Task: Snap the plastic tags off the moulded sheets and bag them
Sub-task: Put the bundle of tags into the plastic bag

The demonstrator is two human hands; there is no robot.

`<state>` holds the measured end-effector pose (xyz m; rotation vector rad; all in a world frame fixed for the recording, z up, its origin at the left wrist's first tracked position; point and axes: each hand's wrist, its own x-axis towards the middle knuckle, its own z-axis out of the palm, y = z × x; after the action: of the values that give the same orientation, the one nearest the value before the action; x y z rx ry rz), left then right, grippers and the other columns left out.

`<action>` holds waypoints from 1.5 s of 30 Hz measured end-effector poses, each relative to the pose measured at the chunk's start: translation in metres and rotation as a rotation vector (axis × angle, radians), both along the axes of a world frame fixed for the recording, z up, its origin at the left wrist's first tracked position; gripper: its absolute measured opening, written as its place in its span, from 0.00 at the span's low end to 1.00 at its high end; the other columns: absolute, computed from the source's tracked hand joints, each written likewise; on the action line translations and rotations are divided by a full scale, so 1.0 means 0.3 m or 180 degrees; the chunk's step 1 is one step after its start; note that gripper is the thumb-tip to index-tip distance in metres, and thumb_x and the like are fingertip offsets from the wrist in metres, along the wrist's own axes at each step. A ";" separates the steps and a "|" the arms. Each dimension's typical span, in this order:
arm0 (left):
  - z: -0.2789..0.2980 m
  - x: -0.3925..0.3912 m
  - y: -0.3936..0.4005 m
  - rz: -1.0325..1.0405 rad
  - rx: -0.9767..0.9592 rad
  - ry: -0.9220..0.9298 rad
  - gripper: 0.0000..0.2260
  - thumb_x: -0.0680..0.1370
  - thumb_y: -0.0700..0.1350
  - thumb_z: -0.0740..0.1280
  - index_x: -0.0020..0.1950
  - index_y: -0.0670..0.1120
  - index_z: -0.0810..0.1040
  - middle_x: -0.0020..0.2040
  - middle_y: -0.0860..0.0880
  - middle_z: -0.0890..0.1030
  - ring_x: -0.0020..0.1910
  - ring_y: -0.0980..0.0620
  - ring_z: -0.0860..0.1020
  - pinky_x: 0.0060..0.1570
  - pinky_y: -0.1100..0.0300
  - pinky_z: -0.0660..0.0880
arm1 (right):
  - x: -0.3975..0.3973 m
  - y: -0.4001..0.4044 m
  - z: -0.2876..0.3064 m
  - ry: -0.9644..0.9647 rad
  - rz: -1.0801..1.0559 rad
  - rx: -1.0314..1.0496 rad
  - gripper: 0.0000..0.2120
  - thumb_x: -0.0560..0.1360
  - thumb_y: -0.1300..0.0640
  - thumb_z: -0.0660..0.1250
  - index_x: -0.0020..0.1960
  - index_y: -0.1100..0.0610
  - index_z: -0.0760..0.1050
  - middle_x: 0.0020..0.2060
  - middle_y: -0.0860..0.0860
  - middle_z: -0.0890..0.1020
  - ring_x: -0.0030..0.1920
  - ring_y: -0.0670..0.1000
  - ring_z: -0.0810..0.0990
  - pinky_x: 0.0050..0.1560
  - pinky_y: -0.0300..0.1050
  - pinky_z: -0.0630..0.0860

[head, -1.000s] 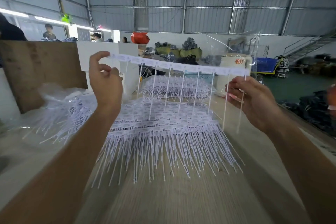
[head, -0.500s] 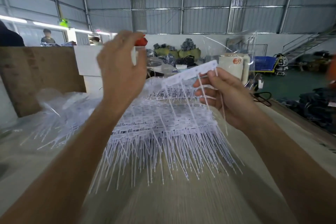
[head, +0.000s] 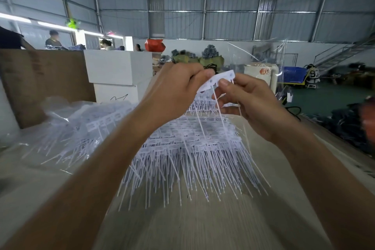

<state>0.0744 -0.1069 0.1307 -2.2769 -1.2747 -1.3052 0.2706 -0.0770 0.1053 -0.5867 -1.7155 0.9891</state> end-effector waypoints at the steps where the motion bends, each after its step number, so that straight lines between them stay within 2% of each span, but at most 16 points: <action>1: -0.003 0.001 0.004 0.0016 -0.0037 0.0057 0.18 0.85 0.53 0.60 0.39 0.46 0.78 0.29 0.51 0.75 0.30 0.50 0.74 0.33 0.55 0.70 | 0.004 0.000 0.002 -0.0001 0.0036 0.0067 0.13 0.77 0.54 0.70 0.60 0.59 0.80 0.45 0.55 0.84 0.42 0.51 0.82 0.46 0.45 0.81; 5: -0.017 -0.008 0.030 0.0059 -0.0249 0.0079 0.20 0.85 0.53 0.58 0.37 0.46 0.75 0.28 0.49 0.74 0.28 0.53 0.72 0.30 0.58 0.66 | 0.015 -0.007 0.009 0.0022 0.0049 0.0447 0.09 0.75 0.61 0.72 0.55 0.56 0.81 0.46 0.51 0.84 0.44 0.51 0.83 0.51 0.47 0.82; 8: -0.017 -0.009 0.033 -0.0006 -0.0335 0.0020 0.20 0.85 0.54 0.58 0.39 0.44 0.79 0.30 0.47 0.77 0.30 0.50 0.77 0.34 0.55 0.73 | 0.009 -0.016 0.014 -0.0124 -0.0137 0.0826 0.09 0.73 0.62 0.74 0.53 0.56 0.81 0.47 0.50 0.85 0.49 0.51 0.84 0.53 0.45 0.82; 11: -0.016 -0.002 0.027 -0.0139 -0.0601 -0.0185 0.20 0.85 0.53 0.59 0.39 0.44 0.80 0.31 0.48 0.79 0.33 0.47 0.80 0.39 0.52 0.78 | 0.003 -0.016 0.029 -0.0573 -0.0609 0.1436 0.09 0.74 0.65 0.74 0.51 0.54 0.80 0.47 0.48 0.84 0.50 0.49 0.83 0.51 0.41 0.81; 14: -0.009 -0.005 0.021 -0.0431 -0.1172 -0.0727 0.20 0.84 0.53 0.61 0.36 0.47 0.79 0.27 0.52 0.78 0.29 0.51 0.77 0.34 0.57 0.74 | 0.006 -0.013 0.037 -0.0837 -0.0911 0.1761 0.09 0.74 0.62 0.75 0.51 0.53 0.81 0.46 0.44 0.83 0.48 0.47 0.83 0.52 0.42 0.81; 18: -0.018 -0.007 0.018 -0.0623 -0.1603 -0.0974 0.22 0.84 0.52 0.62 0.36 0.39 0.77 0.24 0.54 0.75 0.22 0.59 0.71 0.28 0.63 0.68 | -0.002 -0.013 0.019 -0.0994 -0.1186 0.2234 0.05 0.73 0.63 0.75 0.48 0.56 0.83 0.43 0.45 0.83 0.45 0.47 0.81 0.51 0.44 0.79; 21: -0.026 -0.011 0.015 -0.0800 -0.1891 -0.1093 0.22 0.84 0.53 0.62 0.31 0.46 0.74 0.23 0.56 0.73 0.23 0.60 0.70 0.28 0.62 0.67 | -0.002 -0.008 0.015 -0.1188 -0.1376 0.2755 0.03 0.73 0.64 0.75 0.46 0.58 0.83 0.40 0.48 0.82 0.42 0.47 0.77 0.47 0.44 0.76; 24: -0.010 -0.021 0.009 -0.0806 -0.1767 -0.1007 0.22 0.83 0.53 0.62 0.30 0.49 0.78 0.24 0.54 0.75 0.23 0.58 0.69 0.28 0.62 0.66 | -0.001 -0.004 0.013 -0.0973 -0.1165 0.2231 0.04 0.74 0.61 0.75 0.48 0.55 0.81 0.42 0.43 0.80 0.40 0.44 0.78 0.46 0.39 0.77; 27: 0.006 -0.022 0.005 -0.0545 -0.1189 -0.0623 0.22 0.83 0.53 0.62 0.31 0.49 0.77 0.25 0.52 0.76 0.22 0.58 0.68 0.25 0.66 0.67 | -0.001 -0.005 0.007 -0.0663 -0.0667 0.1337 0.03 0.77 0.60 0.72 0.50 0.56 0.79 0.39 0.51 0.83 0.37 0.49 0.81 0.40 0.43 0.79; 29: 0.007 -0.009 0.006 -0.0366 -0.0849 -0.0243 0.21 0.84 0.54 0.61 0.31 0.49 0.74 0.27 0.51 0.76 0.23 0.58 0.69 0.26 0.66 0.67 | 0.001 -0.001 -0.002 -0.0632 -0.0548 0.1103 0.02 0.79 0.61 0.69 0.51 0.56 0.78 0.34 0.54 0.82 0.32 0.50 0.79 0.33 0.43 0.77; 32: 0.001 0.006 0.005 -0.0122 -0.0606 0.0257 0.20 0.84 0.55 0.59 0.33 0.50 0.71 0.29 0.53 0.74 0.26 0.57 0.71 0.30 0.61 0.67 | -0.018 0.017 -0.019 -0.0644 -0.0918 0.1105 0.01 0.81 0.58 0.68 0.51 0.53 0.77 0.26 0.48 0.76 0.26 0.47 0.71 0.27 0.41 0.70; 35: 0.002 0.006 -0.007 -0.0555 -0.0859 0.0304 0.21 0.83 0.55 0.59 0.35 0.44 0.73 0.28 0.51 0.70 0.26 0.59 0.71 0.30 0.61 0.69 | -0.017 0.055 -0.033 -0.0216 -0.1798 0.0701 0.05 0.82 0.58 0.65 0.48 0.51 0.73 0.33 0.48 0.78 0.30 0.46 0.73 0.29 0.44 0.71; 36: 0.006 0.005 -0.011 -0.0653 -0.0873 0.0290 0.22 0.84 0.55 0.59 0.36 0.42 0.73 0.28 0.48 0.71 0.26 0.58 0.71 0.30 0.62 0.69 | 0.001 0.063 -0.036 -0.0037 -0.1879 0.0453 0.06 0.82 0.59 0.64 0.47 0.49 0.74 0.34 0.47 0.78 0.31 0.46 0.73 0.29 0.45 0.71; 39: 0.014 0.005 -0.014 -0.0642 -0.0694 0.0275 0.19 0.84 0.55 0.59 0.36 0.48 0.76 0.33 0.47 0.79 0.29 0.53 0.75 0.33 0.58 0.71 | 0.049 0.056 -0.047 0.0013 -0.1201 0.0135 0.11 0.83 0.60 0.62 0.56 0.45 0.77 0.26 0.43 0.72 0.25 0.44 0.66 0.25 0.40 0.62; 41: 0.009 0.008 -0.009 -0.0623 -0.0674 0.0249 0.17 0.84 0.53 0.60 0.39 0.49 0.77 0.32 0.50 0.80 0.28 0.55 0.74 0.34 0.56 0.72 | 0.047 0.038 -0.040 -0.0230 -0.0786 0.0255 0.14 0.84 0.61 0.59 0.59 0.46 0.79 0.29 0.47 0.72 0.25 0.44 0.63 0.25 0.38 0.61; 45: -0.021 0.007 0.014 -0.0495 -0.0644 -0.0179 0.09 0.83 0.51 0.63 0.48 0.48 0.75 0.32 0.48 0.83 0.22 0.64 0.73 0.23 0.69 0.64 | 0.020 0.001 -0.005 -0.0306 -0.0060 0.0060 0.12 0.84 0.57 0.61 0.57 0.50 0.83 0.36 0.53 0.73 0.25 0.45 0.61 0.27 0.38 0.60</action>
<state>0.0766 -0.1026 0.1244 -2.5403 -1.3261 -1.3548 0.2766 -0.0768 0.1037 -0.6463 -1.7987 0.9436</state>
